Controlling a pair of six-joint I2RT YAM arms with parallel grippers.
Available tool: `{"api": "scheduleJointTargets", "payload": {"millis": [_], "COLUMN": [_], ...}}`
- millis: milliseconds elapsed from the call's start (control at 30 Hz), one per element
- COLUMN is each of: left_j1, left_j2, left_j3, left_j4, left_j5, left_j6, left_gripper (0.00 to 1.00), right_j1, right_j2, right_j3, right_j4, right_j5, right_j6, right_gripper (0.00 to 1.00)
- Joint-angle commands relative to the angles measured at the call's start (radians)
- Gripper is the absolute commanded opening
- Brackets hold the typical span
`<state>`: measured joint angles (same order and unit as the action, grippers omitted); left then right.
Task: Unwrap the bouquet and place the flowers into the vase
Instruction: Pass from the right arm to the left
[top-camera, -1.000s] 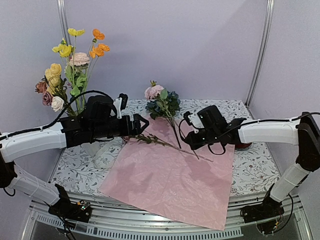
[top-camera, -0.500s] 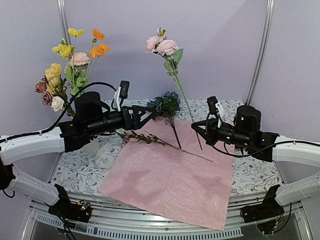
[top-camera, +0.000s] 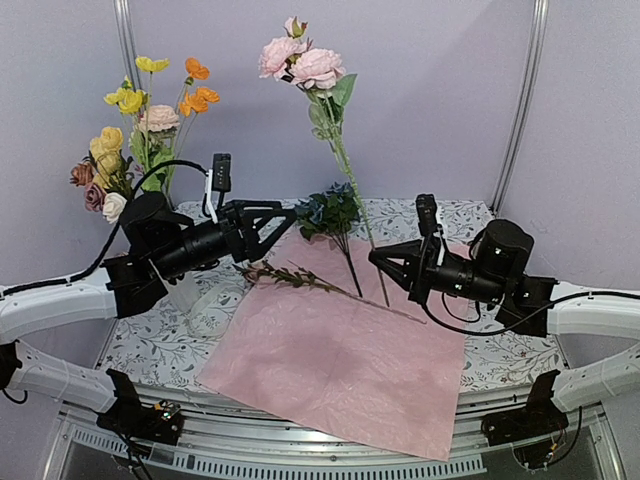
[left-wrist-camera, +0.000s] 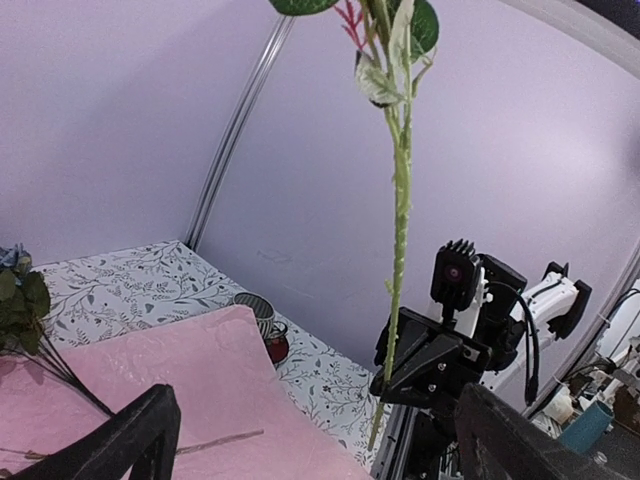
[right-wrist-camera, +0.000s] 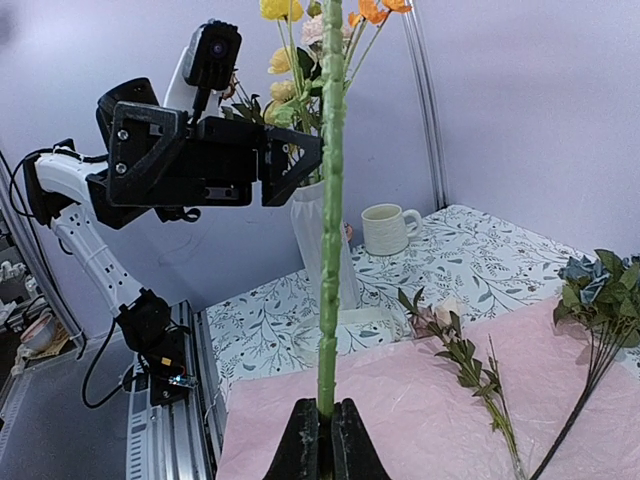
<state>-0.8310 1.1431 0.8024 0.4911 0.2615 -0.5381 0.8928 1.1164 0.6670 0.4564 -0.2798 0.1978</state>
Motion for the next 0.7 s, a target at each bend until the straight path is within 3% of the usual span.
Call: {"api": "scheduleJointTargets", "payload": {"millis": [0,467,667], "left_j1": [-0.002,-0.001,0.0], "left_j2": [-0.038,-0.073,-0.047], "left_j3": [-0.058,-0.12,-0.119], "left_j4": [0.106,0.195,0.23], "left_j5": [0.008,-0.053,-0.033], "left_j6": [0.025,0.019,0.01], "left_gripper": [0.98,0.98,0.91], "right_j1": [0.032,0.124,0.153], "right_j2": [0.026,0.158,0.192], "right_j3": [0.004,0.043,0.065], "right_j4": [0.094,0.127,0.125], "right_j5": [-0.001,0.039,0.05], "right_j6": [-0.008,-0.03,-0.052], "right_gripper": [0.03,0.03,0.03]}}
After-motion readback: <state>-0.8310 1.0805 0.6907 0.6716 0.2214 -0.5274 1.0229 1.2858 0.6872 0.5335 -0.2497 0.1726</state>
